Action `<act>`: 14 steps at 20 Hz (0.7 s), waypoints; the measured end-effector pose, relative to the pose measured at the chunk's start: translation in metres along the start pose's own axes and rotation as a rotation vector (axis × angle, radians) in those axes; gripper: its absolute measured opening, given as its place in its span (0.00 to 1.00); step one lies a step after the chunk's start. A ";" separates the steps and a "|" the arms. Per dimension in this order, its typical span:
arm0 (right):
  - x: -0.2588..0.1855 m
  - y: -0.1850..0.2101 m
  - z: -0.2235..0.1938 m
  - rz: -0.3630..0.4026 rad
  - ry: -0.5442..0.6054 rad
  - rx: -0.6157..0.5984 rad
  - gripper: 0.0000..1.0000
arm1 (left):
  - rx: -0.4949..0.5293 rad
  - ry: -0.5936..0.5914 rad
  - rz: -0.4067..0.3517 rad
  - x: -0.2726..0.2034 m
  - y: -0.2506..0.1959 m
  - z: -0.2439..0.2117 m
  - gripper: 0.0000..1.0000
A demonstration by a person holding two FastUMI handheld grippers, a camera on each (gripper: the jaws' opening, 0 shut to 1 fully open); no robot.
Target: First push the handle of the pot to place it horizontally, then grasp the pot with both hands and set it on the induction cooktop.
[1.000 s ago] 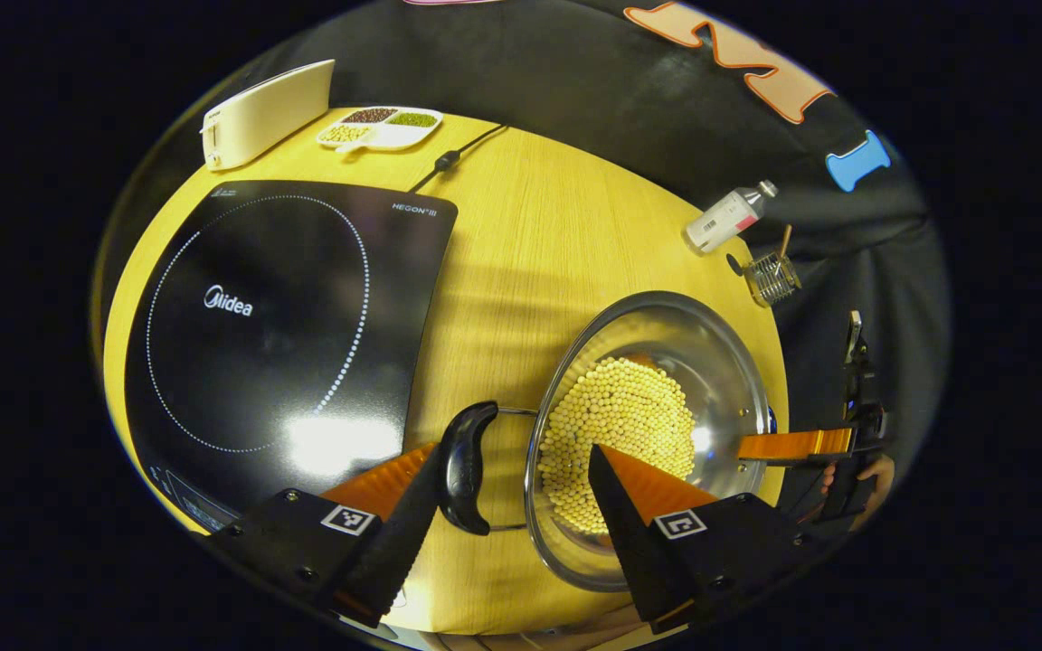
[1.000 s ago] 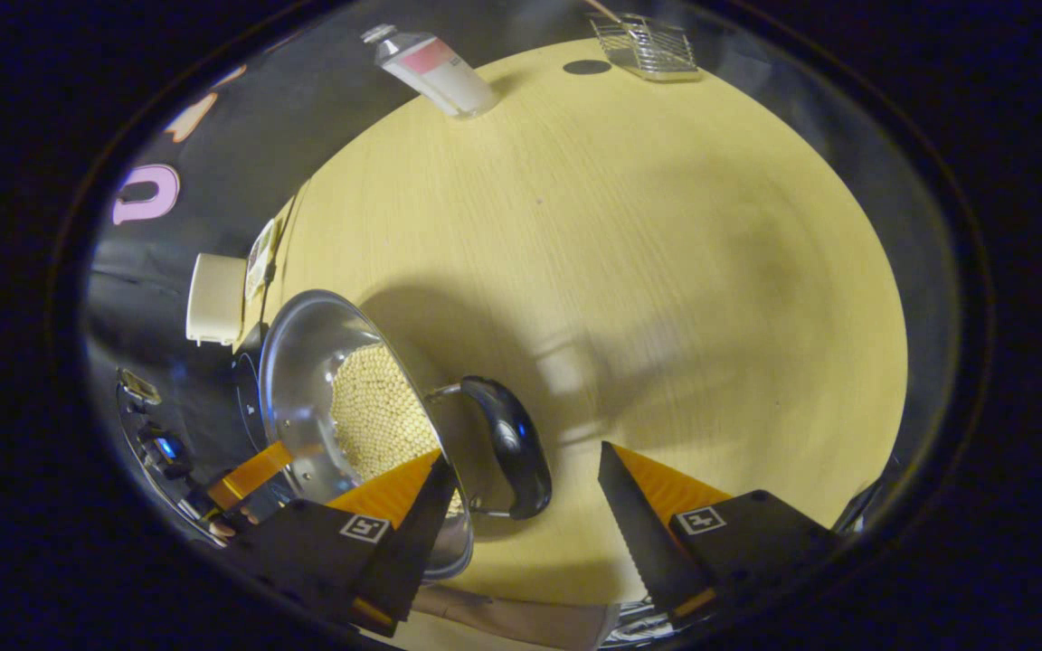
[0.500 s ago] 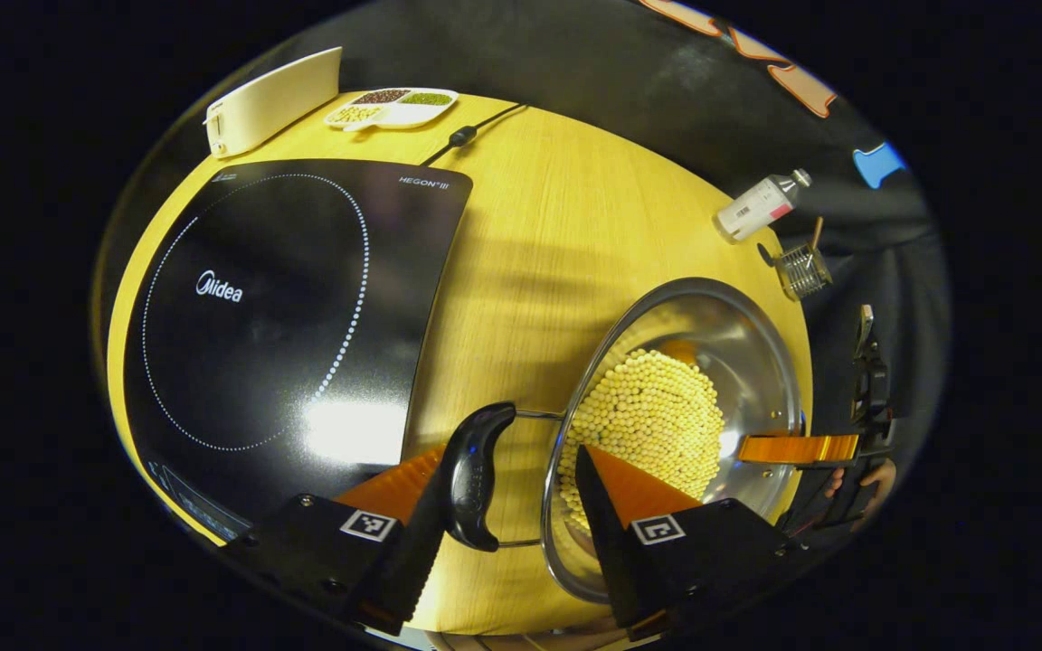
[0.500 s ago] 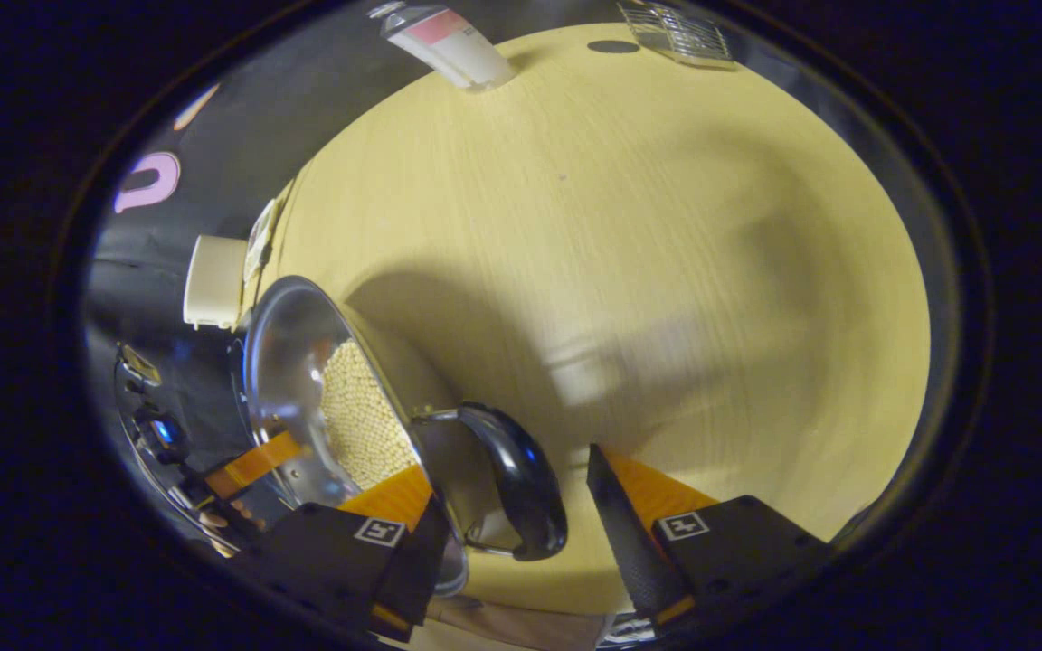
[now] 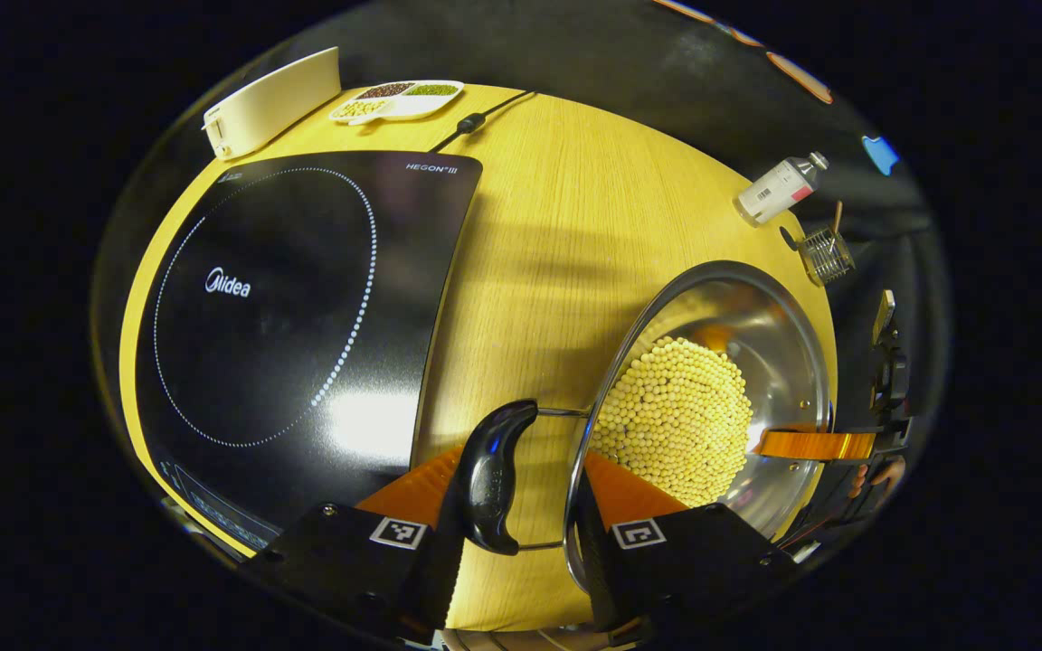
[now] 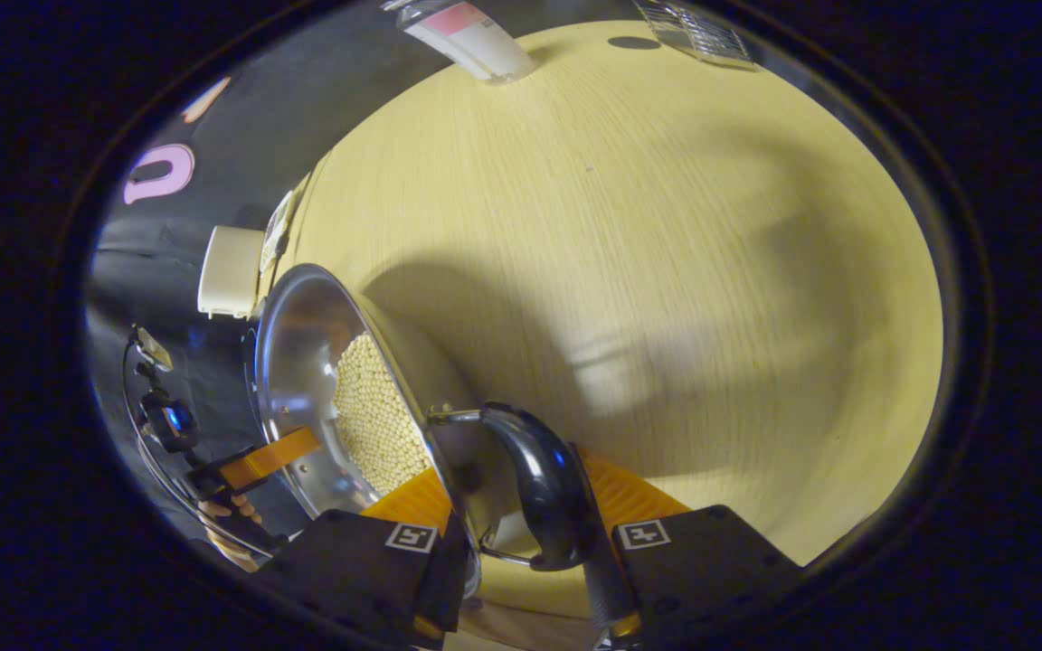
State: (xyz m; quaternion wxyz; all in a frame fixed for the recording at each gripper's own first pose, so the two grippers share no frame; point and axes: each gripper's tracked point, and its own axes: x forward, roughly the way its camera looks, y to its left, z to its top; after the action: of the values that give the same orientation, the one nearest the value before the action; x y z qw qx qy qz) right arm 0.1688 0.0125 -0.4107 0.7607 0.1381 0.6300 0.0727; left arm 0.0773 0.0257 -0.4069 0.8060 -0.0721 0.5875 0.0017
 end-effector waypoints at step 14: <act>-0.001 0.008 0.006 0.053 -0.051 -0.090 0.55 | -0.039 -0.006 -0.057 -0.010 -0.003 -0.023 0.56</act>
State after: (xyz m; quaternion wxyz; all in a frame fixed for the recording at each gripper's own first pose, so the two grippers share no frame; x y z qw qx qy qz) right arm 0.1747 0.0194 -0.4059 0.7797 0.1225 0.6027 0.1175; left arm 0.0524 0.0206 -0.4041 0.8060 -0.1047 0.5826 -0.0097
